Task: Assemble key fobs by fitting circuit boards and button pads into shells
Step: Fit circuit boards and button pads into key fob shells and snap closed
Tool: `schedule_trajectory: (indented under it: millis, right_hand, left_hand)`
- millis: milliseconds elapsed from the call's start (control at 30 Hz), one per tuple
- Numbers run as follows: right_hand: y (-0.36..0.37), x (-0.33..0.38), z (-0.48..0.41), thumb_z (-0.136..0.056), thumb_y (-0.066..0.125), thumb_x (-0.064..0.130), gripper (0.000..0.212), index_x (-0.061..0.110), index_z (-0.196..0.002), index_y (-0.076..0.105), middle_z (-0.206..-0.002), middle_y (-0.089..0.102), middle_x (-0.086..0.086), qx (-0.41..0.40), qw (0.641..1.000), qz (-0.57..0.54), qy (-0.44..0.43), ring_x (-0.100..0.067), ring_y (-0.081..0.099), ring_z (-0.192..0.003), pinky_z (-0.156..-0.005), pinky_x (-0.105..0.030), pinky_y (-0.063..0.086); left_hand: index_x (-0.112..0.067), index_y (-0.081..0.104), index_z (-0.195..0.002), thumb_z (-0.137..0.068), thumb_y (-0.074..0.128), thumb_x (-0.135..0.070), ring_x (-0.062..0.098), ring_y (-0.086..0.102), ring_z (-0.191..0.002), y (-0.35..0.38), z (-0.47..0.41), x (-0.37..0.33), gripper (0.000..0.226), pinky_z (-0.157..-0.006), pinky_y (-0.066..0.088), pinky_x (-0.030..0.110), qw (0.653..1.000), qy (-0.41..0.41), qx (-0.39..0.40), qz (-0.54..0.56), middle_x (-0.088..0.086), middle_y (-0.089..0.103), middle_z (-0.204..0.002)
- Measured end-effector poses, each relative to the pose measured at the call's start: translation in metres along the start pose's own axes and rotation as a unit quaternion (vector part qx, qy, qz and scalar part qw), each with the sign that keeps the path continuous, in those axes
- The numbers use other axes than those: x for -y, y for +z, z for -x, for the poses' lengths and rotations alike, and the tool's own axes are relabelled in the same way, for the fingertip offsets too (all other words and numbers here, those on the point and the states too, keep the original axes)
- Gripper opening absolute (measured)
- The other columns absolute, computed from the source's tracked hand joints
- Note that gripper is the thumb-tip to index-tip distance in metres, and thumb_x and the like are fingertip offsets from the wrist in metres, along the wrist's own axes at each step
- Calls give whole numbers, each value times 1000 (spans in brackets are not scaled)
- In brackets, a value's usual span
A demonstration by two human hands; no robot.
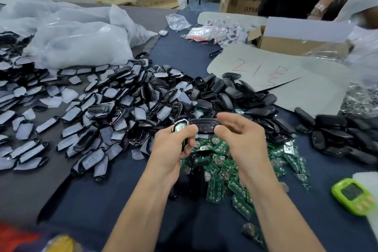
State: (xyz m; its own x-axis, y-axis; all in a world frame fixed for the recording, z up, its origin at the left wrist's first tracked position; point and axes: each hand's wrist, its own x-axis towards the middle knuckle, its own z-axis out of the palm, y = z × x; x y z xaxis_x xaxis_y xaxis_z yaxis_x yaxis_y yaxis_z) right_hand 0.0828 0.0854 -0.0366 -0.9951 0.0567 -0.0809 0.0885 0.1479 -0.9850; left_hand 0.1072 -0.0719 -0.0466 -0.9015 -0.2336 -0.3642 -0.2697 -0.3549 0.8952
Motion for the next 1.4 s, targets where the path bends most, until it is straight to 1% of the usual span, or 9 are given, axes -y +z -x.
schedule_trajectory:
  millis: [167,233,333,500,600,700,867,1067,1400]
  right_hand:
    - [-3,-3,10,-76,85,10,58,37,-126,71,-127,60,27,26,925,267,-268,6,56,-117,-106,-12,39]
    - [-1,-6,12,-80,83,8,53,30,-127,72,-124,67,20,40,919,291,-264,-2,58,-121,-110,-20,40]
    - [0,-11,15,-84,80,5,49,28,-126,74,-121,72,18,30,931,272,-242,8,56,-115,-103,0,33]
    - [-1,-18,14,-84,75,-1,47,41,-105,79,-105,79,13,66,995,-45,-52,-6,74,-102,-92,-32,60]
    - [-3,-25,13,-81,72,1,31,8,-110,78,-115,75,-22,120,912,-370,131,-31,75,-106,-94,-40,61]
    - [-6,-29,13,-77,69,3,25,8,-98,83,-114,75,-23,136,871,-438,173,-31,75,-106,-93,-40,61]
    - [-7,-32,14,-74,70,4,27,9,-97,83,-108,77,-17,112,888,-415,163,-23,76,-96,-92,-38,61]
    - [4,-32,22,-86,67,-12,34,8,-113,74,-103,80,-8,77,945,-303,98,-11,75,-94,-77,-17,57]
    - [10,-34,22,-83,71,-16,45,27,-93,82,-96,81,0,50,979,-198,25,-8,76,-92,-75,-16,56]
  left_hand:
    - [-10,65,-72,-85,75,-3,9,46,-42,7,0,-1,18,-38,30,17,999,5,-40,-34,1,56,-55]
    - [-10,67,-75,-83,75,-3,9,45,-42,8,0,-2,13,-37,30,16,999,-4,-17,-39,2,56,-57]
    - [-14,68,-68,-85,74,-6,10,43,-44,7,0,1,20,-38,31,15,998,-14,16,-57,3,55,-57]
    - [-14,80,-81,-102,64,-32,10,50,-56,11,3,3,32,-50,40,17,998,3,53,-29,0,61,-66]
    - [-8,79,-101,-106,48,-19,17,57,-67,15,5,6,33,-61,46,26,998,10,67,18,9,69,-80]
    - [-15,75,-106,-103,48,-10,17,70,-90,14,5,11,28,-86,52,31,997,49,45,-40,7,79,-101]
    - [-38,82,-87,-95,64,-1,9,69,-91,16,4,17,42,-88,53,31,988,92,-6,-121,1,79,-95]
    - [-63,75,-79,-68,81,-36,-4,72,-77,15,6,18,30,-77,55,27,972,91,-116,-181,-25,77,-83]
    - [-55,77,-80,-59,78,-49,7,76,-74,14,9,19,22,-79,65,39,960,113,-95,-239,-21,77,-78]
